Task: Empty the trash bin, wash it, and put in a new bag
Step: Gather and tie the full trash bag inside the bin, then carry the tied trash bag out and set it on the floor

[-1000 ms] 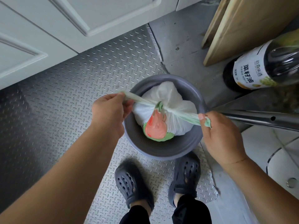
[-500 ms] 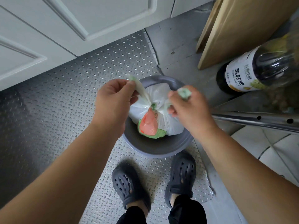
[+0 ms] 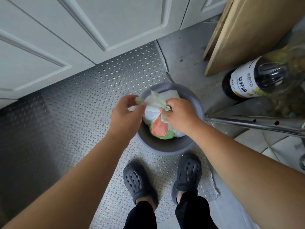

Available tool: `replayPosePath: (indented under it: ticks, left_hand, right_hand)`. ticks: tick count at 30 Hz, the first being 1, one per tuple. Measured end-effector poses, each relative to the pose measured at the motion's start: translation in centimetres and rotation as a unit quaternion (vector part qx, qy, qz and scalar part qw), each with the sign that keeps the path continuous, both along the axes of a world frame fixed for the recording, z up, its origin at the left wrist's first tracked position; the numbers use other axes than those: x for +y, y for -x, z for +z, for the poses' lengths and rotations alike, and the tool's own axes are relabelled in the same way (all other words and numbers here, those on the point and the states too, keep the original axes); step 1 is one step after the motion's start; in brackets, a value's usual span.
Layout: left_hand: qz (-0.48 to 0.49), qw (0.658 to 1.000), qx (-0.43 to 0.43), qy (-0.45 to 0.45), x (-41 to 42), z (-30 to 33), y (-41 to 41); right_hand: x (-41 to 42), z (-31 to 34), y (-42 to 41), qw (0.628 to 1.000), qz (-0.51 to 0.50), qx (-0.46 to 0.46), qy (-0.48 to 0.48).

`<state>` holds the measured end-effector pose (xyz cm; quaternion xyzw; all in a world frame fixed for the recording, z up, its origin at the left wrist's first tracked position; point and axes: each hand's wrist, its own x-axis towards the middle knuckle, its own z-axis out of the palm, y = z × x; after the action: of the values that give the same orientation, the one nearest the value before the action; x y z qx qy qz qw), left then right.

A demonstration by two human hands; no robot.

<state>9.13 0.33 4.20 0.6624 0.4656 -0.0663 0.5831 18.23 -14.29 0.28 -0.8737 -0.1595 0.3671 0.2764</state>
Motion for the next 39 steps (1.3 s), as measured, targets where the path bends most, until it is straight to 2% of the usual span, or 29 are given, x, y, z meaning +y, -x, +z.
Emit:
replayPosePath:
  ticks: [1,3,6,8,10,14,19,25,27,30,35,39]
  left_hand:
    - [-0.029,0.999,0.025,-0.016,0.3,0.4,1.0]
    - [-0.156,0.98,0.106,-0.057,0.9,1.3,3.5]
    - [-0.314,0.918,0.235,-0.052,1.5,3.7,8.6]
    - [-0.353,0.886,0.296,-0.041,1.7,6.3,12.0]
    - [-0.361,0.872,0.329,-0.04,1.7,9.4,14.8]
    - [-0.333,0.872,0.357,-0.027,0.9,18.2,17.4]
    - [-0.307,0.891,0.335,-0.022,-1.1,31.0,20.3]
    - [-0.262,0.923,0.282,-0.023,-3.7,42.7,24.1]
    - [-0.249,0.929,0.273,-0.018,-4.0,44.8,24.6]
    - [-0.274,0.923,0.27,-0.021,-2.9,46.5,24.7]
    - [-0.359,0.889,0.28,-0.047,1.0,46.5,24.5]
    - [-0.439,0.851,0.275,-0.083,4.2,45.6,22.4]
  right_hand:
    - [-0.1,0.8,0.1,1.0,-0.009,0.006,-0.001]
    - [-0.3,2.5,0.3,1.0,-0.028,0.011,0.005]
    - [-0.4,5.9,0.7,0.997,-0.07,0.033,0.0]
    - [-0.6,8.6,1.1,0.993,-0.102,0.059,-0.009]
    - [-0.8,11.6,1.6,0.99,-0.125,0.066,-0.017]
    - [-1.9,18.8,2.8,0.982,-0.167,0.083,-0.016]
    - [-4.7,29.3,6.2,0.984,-0.15,0.098,0.021]
    - [-10.0,41.1,11.4,0.993,-0.043,0.079,0.082]
    - [-11.9,43.7,12.5,0.992,-0.035,0.077,0.098]
    - [-14.2,46.2,13.9,0.988,-0.075,0.078,0.109]
    - [-16.7,47.2,19.1,0.974,-0.167,0.092,0.123]
    - [-17.7,48.4,23.1,0.949,-0.268,0.09,0.142]
